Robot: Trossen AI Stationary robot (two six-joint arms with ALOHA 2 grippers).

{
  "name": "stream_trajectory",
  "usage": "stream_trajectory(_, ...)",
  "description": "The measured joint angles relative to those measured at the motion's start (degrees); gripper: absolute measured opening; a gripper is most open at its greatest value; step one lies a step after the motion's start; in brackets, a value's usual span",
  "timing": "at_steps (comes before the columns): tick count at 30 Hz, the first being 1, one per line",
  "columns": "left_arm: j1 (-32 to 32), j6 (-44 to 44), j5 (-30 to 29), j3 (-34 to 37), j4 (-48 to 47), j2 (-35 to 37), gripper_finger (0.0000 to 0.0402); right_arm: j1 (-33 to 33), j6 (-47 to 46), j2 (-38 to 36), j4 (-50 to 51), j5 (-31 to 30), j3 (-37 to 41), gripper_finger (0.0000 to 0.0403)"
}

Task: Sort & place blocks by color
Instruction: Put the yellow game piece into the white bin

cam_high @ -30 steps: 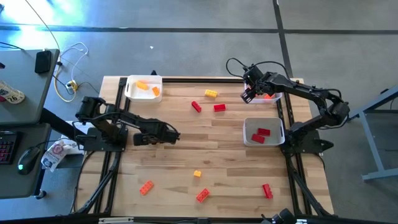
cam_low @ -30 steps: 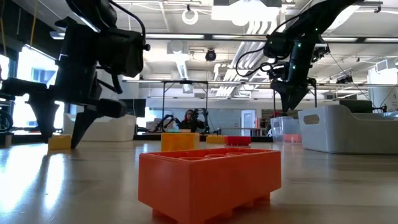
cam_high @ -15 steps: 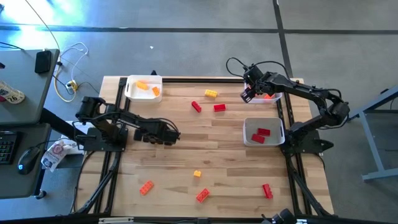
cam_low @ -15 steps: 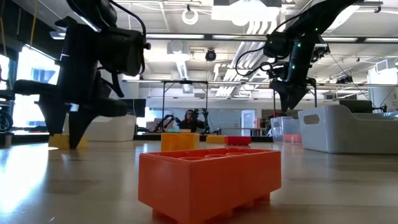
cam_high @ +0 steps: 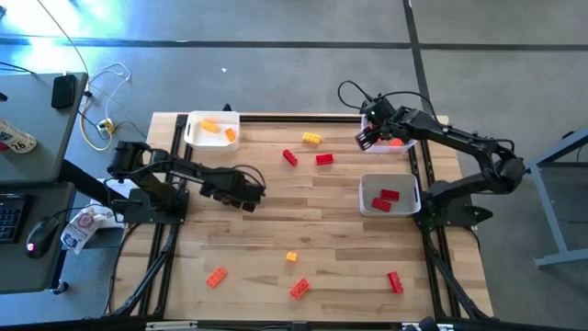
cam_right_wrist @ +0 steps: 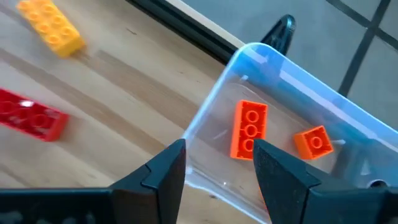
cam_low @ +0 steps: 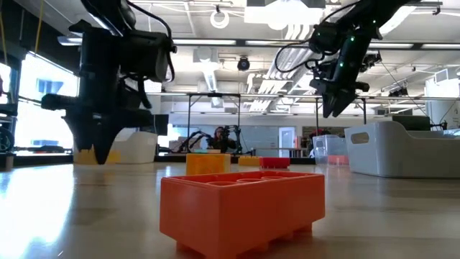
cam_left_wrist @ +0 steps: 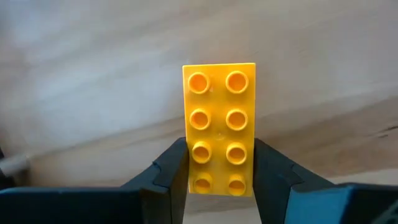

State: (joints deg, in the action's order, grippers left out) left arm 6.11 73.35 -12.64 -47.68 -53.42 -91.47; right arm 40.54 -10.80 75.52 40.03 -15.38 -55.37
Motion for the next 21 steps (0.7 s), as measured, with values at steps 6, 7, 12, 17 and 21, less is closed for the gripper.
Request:
stream_trajectory(6,2.87,-7.28,-3.77,-0.02,0.28,5.72,0.0112,-3.43,-2.93,-1.28,-1.34,1.96,0.00,0.0172)
stream_trajectory(7,3.43,-8.61,-4.73,-0.02,0.73,6.85,0.0112,-4.05,-3.33,-1.28,-1.96,2.52,0.00,0.0172)
stream_trajectory(12,6.52,-16.35,-7.97,-0.04,3.58,12.86,0.0114,-7.03,-3.97,-1.28,-6.44,5.23,0.00,0.0172)
stream_trajectory(17,9.98,-25.23,-11.02,-0.11,8.39,18.76,0.0113,-9.43,-3.96,-1.28,-11.74,5.51,0.00,0.0172)
stream_trajectory(21,13.43,-32.38,-12.17,-0.15,12.09,22.13,0.0115,-10.62,-3.78,-1.28,-14.84,5.53,0.00,0.0172)
